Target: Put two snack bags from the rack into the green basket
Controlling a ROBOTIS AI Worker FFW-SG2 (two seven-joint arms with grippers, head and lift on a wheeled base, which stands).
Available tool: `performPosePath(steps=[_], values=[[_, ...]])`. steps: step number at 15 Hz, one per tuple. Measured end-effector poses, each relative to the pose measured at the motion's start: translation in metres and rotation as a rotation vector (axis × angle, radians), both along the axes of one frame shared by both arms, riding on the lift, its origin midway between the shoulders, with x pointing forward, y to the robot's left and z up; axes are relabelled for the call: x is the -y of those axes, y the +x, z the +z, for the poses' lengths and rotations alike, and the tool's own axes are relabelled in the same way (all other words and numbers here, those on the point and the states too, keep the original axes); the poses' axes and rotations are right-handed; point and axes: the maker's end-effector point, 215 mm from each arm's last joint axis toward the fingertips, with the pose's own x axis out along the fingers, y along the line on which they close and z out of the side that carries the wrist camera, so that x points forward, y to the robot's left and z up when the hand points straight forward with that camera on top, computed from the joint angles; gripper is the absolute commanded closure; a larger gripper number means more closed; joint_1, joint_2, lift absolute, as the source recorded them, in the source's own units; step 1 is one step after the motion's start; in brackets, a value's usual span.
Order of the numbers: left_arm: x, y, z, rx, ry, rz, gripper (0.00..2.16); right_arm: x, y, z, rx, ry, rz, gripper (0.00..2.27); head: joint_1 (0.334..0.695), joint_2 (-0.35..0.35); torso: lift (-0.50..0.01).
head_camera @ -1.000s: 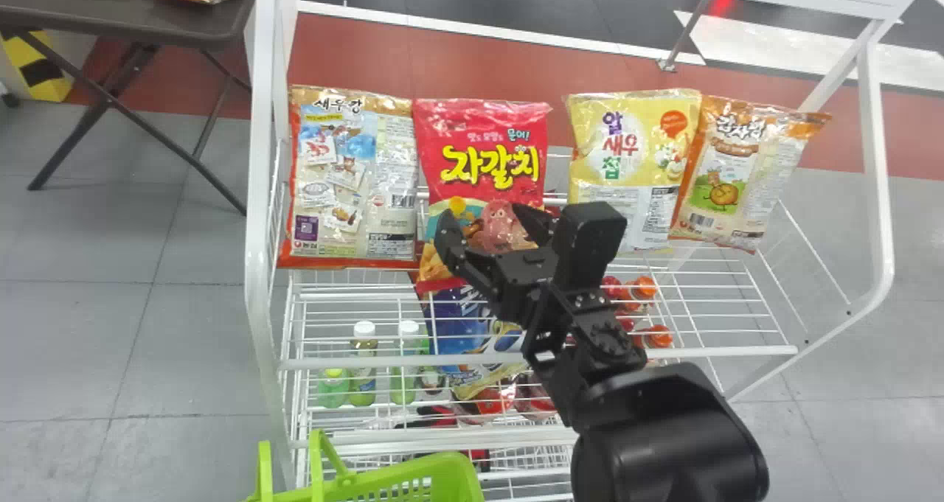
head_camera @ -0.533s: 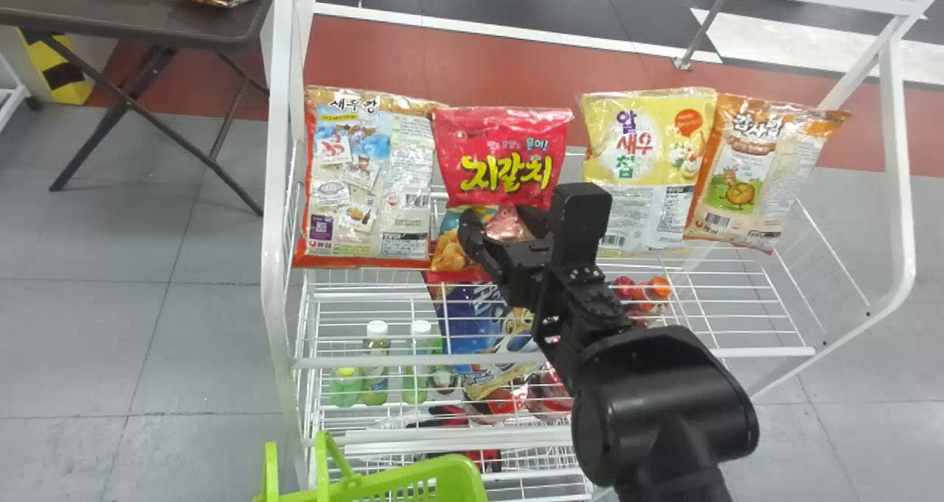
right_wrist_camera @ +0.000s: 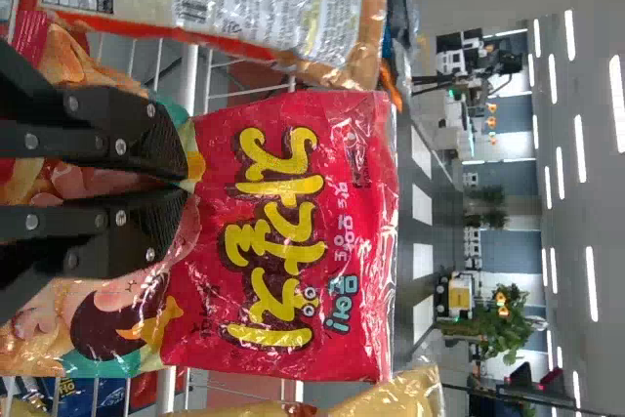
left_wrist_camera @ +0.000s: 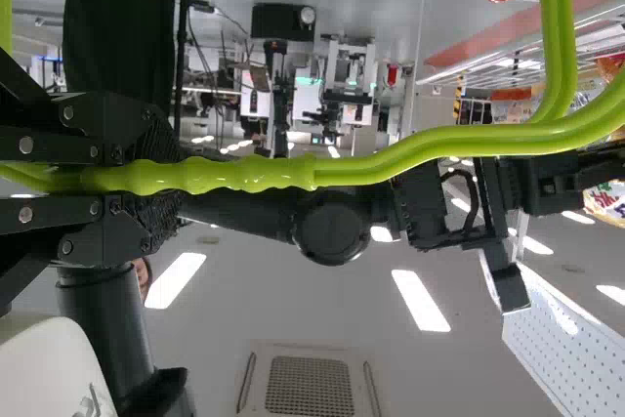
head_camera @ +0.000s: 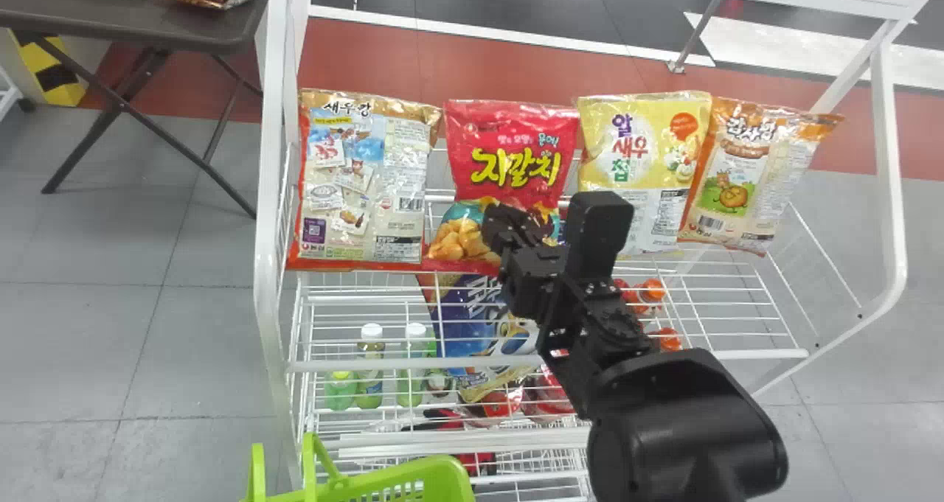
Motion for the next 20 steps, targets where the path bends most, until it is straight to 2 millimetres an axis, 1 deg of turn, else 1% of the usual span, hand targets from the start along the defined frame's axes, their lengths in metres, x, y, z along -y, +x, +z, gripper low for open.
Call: performPosePath(steps=[3,6,8,10,12,13,16,17,20], values=[[0.001,0.001,0.000,0.004,0.003,0.000,1.36,-0.001,-0.009,0.012,0.010,0.042,0.034,2.19,0.695,-0.229,-0.005],[0.004,0.002,0.001,0.012,0.008,-0.005,1.36,0.004,-0.024,0.023,0.010,0.107,0.052,2.19,0.695,-0.249,-0.005],[0.004,0.004,0.001,0.016,0.009,-0.003,1.36,0.004,-0.040,0.031,0.002,0.127,0.074,2.19,0.695,-0.257,-0.005],[0.003,0.007,0.001,0.022,0.013,0.000,1.36,-0.002,-0.059,0.036,-0.031,0.158,0.112,2.19,0.695,-0.253,-0.005],[0.003,0.009,0.001,0.027,0.016,0.001,1.36,-0.014,-0.086,0.037,-0.099,0.189,0.161,2.19,0.695,-0.244,-0.005],[0.004,0.010,0.001,0.029,0.018,0.002,1.36,-0.022,-0.104,0.035,-0.150,0.188,0.189,2.19,0.695,-0.239,-0.005],[0.006,0.013,-0.001,0.034,0.031,0.000,1.36,-0.041,-0.169,0.026,-0.327,0.144,0.273,2.22,0.695,-0.227,-0.005],[0.006,0.015,-0.002,0.036,0.034,0.002,1.36,-0.045,-0.194,0.023,-0.396,0.121,0.295,2.22,0.695,-0.229,-0.005],[0.008,0.019,0.003,0.043,0.016,0.009,1.36,-0.049,-0.257,0.015,-0.566,0.103,0.354,2.22,0.695,-0.262,-0.005]])
